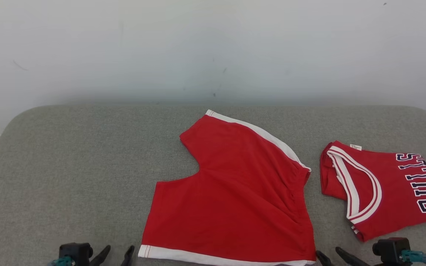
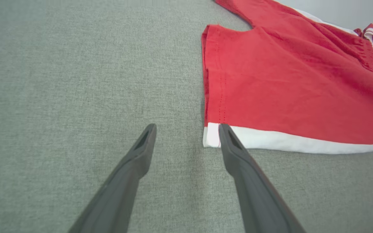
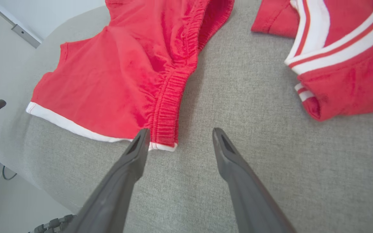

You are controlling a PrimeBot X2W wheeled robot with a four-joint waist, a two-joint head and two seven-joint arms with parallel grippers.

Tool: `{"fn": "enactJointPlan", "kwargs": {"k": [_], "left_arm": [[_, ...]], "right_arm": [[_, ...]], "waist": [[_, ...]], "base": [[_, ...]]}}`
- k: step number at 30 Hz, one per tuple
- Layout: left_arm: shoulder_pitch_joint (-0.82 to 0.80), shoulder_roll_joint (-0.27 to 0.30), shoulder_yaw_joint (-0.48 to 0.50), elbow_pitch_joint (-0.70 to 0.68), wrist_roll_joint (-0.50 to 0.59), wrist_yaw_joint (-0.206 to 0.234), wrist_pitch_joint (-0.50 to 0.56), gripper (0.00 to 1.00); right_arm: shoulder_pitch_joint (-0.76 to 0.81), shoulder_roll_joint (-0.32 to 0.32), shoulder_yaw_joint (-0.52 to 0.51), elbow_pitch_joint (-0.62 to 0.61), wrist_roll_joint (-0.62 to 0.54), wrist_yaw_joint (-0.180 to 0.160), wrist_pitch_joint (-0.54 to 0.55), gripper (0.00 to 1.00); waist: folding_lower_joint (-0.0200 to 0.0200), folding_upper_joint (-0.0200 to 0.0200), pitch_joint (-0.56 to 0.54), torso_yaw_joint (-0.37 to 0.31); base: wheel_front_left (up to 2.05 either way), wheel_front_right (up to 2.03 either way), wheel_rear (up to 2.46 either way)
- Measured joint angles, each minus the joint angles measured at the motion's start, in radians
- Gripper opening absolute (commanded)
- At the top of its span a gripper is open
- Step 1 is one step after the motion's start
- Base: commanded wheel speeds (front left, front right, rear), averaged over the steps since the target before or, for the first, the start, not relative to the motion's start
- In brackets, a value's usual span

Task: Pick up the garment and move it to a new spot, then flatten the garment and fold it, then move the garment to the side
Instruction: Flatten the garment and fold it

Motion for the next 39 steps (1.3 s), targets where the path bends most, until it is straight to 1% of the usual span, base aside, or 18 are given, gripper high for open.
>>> {"fn": "enactJointPlan", "kwargs": {"k": [4,6,10,14,15,17,24,27,28,30,33,39], "left_arm": [[0.014,-0.002,0.055,0.001,0.001,0.001,-0.026,1.0],[0.018,-0.004,0.085,0.006,0.003,0.001,-0.034,1.0],[0.019,-0.012,0.172,0.02,0.006,0.001,-0.053,1.0],[0.035,-0.026,0.261,0.038,0.021,0.001,-0.062,1.0],[0.04,-0.034,0.284,0.04,0.026,0.001,-0.062,1.0],[0.051,-0.043,0.323,0.04,0.034,0.001,-0.063,1.0],[0.111,-0.071,0.495,0.002,0.15,0.001,-0.062,1.0],[0.14,-0.084,0.545,-0.038,0.227,0.001,-0.062,1.0],[0.162,-0.089,0.573,-0.073,0.284,0.001,-0.063,1.0],[0.18,-0.088,0.574,-0.121,0.34,0.001,-0.063,1.0],[0.206,-0.089,0.575,-0.185,0.401,0.001,-0.063,1.0],[0.262,-0.091,0.61,-0.28,0.487,0.001,-0.064,1.0]], "right_arm": [[0.001,0.0,-0.034,-0.032,0.012,-0.001,-0.035,1.0],[-0.002,0.001,-0.054,-0.048,0.012,-0.012,-0.059,1.0],[-0.013,0.005,-0.09,-0.073,0.004,-0.039,-0.116,1.0],[-0.03,0.007,-0.13,-0.097,-0.024,-0.079,-0.185,1.0],[-0.031,0.007,-0.134,-0.101,-0.031,-0.084,-0.198,1.0],[-0.032,0.007,-0.134,-0.117,-0.068,-0.099,-0.21,1.0],[-0.022,0.006,-0.166,-0.171,-0.124,-0.148,-0.226,1.0],[-0.018,0.003,-0.167,-0.19,-0.152,-0.156,-0.228,1.0],[-0.013,0.002,-0.17,-0.209,-0.166,-0.16,-0.233,1.0],[-0.003,0.002,-0.174,-0.223,-0.178,-0.167,-0.233,1.0],[0.005,-0.003,-0.174,-0.238,-0.197,-0.168,-0.233,1.0],[0.029,-0.012,-0.183,-0.27,-0.21,-0.177,-0.234,1.0]], "waist": [[0.0,0.0,-0.001,0.0],[0.0,0.0,-0.003,-0.001],[0.0,0.0,-0.006,-0.006],[0.0,0.0,-0.01,-0.015],[0.0,0.0,-0.011,-0.017],[0.0,0.0,-0.013,-0.021],[0.0,0.0,-0.021,-0.028],[0.0,0.0,-0.023,-0.029],[0.0,0.0,-0.024,-0.03],[0.0,0.0,-0.025,-0.031],[0.0,0.0,-0.024,-0.032],[0.0,0.0,-0.02,-0.031]], "base": [[0.0,0.0,0.0],[0.0,0.0,0.0],[0.0,0.0,0.0],[0.0,0.0,0.0],[0.0,0.0,0.0],[0.0,0.0,0.0],[0.0,0.0,0.0],[0.0,0.0,0.0],[0.0,0.0,0.0],[0.0,0.0,0.0],[0.0,0.0,0.0],[0.0,0.0,0.0]]}}
